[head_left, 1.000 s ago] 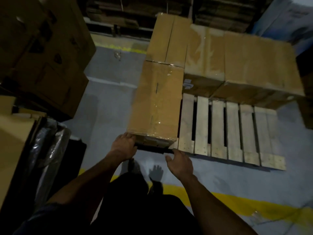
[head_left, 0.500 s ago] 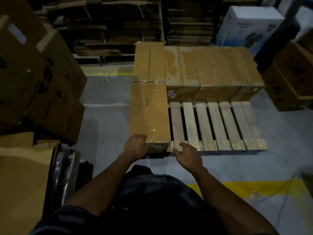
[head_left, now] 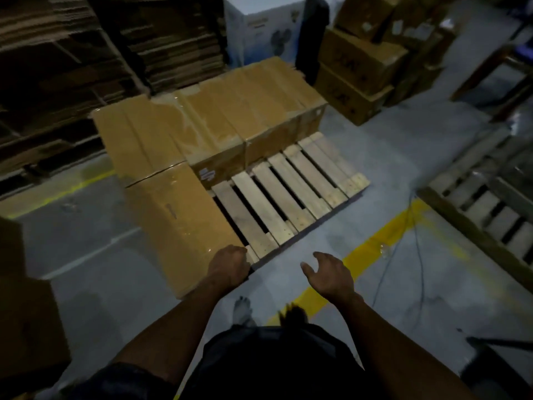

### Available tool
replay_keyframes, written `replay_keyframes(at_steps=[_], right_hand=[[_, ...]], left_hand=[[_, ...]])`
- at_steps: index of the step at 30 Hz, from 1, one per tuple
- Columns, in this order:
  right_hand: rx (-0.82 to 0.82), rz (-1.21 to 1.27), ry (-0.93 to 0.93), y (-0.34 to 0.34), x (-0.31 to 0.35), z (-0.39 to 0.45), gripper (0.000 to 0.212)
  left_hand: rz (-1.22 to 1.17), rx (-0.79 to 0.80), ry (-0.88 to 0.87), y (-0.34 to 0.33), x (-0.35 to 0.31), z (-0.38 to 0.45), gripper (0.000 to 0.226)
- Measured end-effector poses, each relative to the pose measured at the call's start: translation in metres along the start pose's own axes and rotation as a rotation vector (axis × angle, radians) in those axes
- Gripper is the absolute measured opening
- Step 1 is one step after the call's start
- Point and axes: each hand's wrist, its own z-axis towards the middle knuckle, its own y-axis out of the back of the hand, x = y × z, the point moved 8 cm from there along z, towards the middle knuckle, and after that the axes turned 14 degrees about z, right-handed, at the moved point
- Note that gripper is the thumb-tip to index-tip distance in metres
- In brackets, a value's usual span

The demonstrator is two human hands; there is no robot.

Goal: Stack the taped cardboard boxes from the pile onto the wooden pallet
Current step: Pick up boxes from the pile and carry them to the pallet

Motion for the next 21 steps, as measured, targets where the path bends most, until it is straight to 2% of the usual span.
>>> replay_keyframes(at_steps=[6, 10, 18, 21], right_hand=[[-0.067, 0.074, -0.088, 0.039, -0.054, 0.031, 0.066], [-0.108, 0.112, -0.106, 0.079, -0.098, 0.074, 0.067], [-0.130, 0.086, -0.031, 0.230, -0.187, 0.176, 0.068], [-0.141, 0.068, -0.006, 0.290, -0.208, 0.209, 0.068]], left_hand=[[0.190, 0.003, -0.153, 0.022, -0.071, 0.058, 0.049], [0.241, -0.014, -0.184, 0.037, -0.131, 0.111, 0.063], [0.279, -0.047, -0.120, 0.097, -0.274, 0.222, 0.066], [0.268, -0.100, -0.116, 0.132, -0.322, 0.260, 0.059]])
